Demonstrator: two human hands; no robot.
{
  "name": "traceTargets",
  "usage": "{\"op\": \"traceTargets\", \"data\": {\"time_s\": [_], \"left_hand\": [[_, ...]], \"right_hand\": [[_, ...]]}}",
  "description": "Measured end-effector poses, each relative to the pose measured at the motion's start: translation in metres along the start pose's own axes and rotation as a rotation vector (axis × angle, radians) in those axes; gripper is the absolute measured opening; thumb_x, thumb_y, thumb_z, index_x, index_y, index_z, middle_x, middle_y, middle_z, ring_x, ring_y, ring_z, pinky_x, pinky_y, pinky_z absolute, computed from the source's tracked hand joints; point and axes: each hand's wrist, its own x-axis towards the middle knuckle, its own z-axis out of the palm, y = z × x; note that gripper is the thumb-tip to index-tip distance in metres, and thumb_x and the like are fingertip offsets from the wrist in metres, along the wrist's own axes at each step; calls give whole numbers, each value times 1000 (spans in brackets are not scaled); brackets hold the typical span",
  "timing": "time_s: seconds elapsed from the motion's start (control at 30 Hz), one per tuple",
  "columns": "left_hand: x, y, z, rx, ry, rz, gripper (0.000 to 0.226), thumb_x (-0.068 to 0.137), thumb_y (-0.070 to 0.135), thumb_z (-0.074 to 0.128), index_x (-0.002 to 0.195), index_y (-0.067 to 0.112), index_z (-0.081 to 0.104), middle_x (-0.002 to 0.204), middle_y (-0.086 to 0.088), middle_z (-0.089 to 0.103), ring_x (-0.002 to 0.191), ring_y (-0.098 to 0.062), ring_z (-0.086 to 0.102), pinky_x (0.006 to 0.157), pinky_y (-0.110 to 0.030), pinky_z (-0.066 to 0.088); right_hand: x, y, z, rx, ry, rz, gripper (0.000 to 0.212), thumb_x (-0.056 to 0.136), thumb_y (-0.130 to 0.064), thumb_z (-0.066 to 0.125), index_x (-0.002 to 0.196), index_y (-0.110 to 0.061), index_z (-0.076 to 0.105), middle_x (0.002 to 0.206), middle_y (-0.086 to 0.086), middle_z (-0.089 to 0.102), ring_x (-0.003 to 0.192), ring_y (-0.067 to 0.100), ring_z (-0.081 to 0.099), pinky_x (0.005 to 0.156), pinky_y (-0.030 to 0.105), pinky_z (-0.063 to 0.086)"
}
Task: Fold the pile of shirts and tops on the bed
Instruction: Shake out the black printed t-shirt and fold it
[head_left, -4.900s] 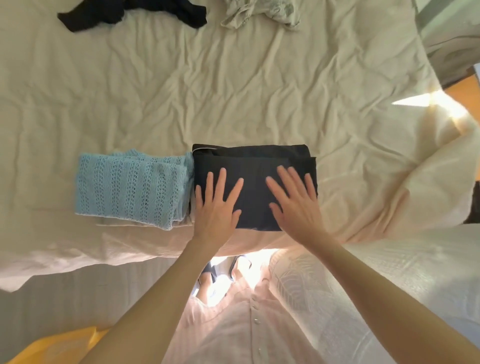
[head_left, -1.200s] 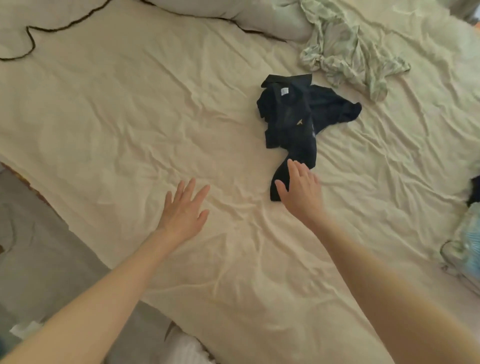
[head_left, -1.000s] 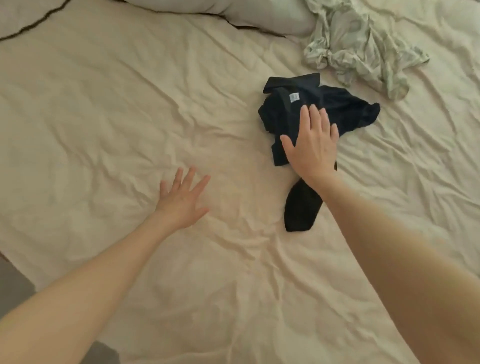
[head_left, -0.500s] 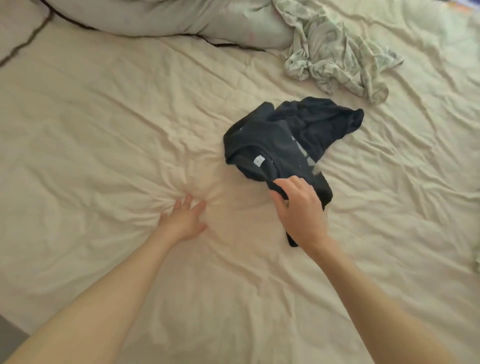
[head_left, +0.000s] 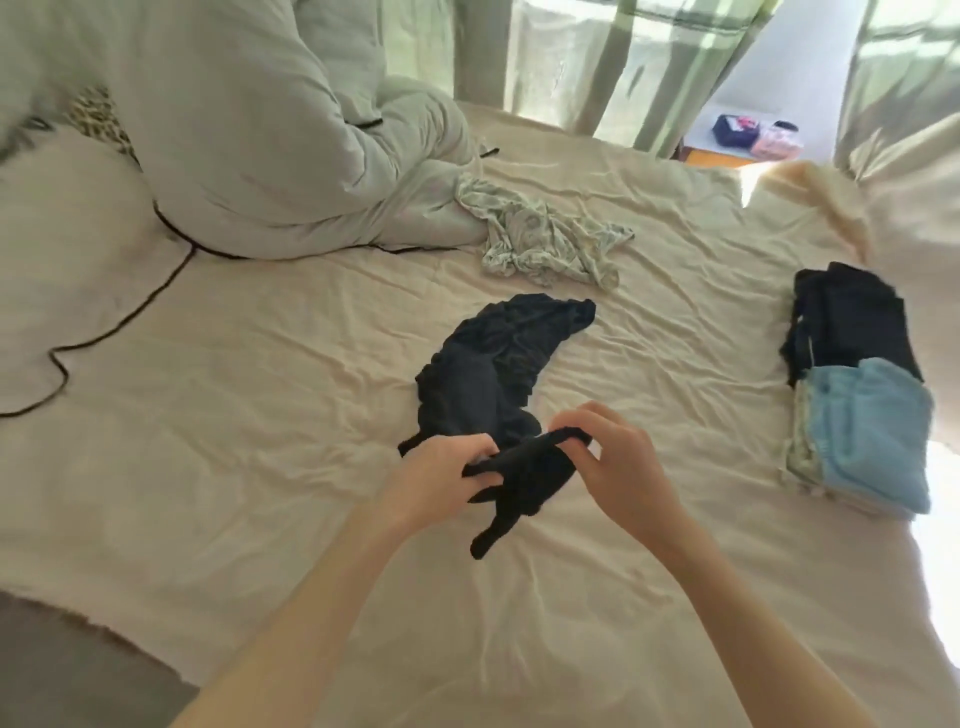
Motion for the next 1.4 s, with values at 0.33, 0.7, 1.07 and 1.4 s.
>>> {"op": "traceTargets", "data": {"time_s": [0.33, 0.7, 1.07, 1.4], "left_hand": [[-97, 127, -95, -273, 13, 155, 17, 93, 30, 55, 100, 20, 66, 83, -4, 65, 80, -22, 63, 76, -33, 52], [-124, 169, -112, -358, 134, 310, 40, 89, 16, 62, 124, 33, 54, 108, 6, 64, 95, -11, 63, 78, -22, 54], [-110, 180, -131, -89, 85, 354, 15, 87, 27, 64, 102, 26, 64, 82, 1, 69, 75, -11, 66, 75, -32, 53], [-117, 193, -156, -325, 219, 366, 9, 89, 10, 59, 85, 17, 61, 83, 4, 63, 80, -10, 63, 78, -19, 49]], "right_hand": [[-24, -101, -124, 94, 320, -36, 19, 83, -6, 67, 89, -23, 75, 74, -21, 48, 68, -3, 52, 66, 6, 35], [-66, -163, -152, 563, 33, -83, 36, 83, 13, 59, 82, -21, 71, 78, -15, 72, 77, 0, 68, 70, 12, 49], [-74, -165, -160, 440, 13, -30, 29, 85, -1, 64, 83, -30, 65, 78, -12, 67, 77, 2, 63, 77, 24, 53], [-61, -136, -155, -31, 253, 44, 34, 87, -14, 64, 63, -32, 48, 61, -14, 48, 61, -1, 48, 62, 10, 35]]}}
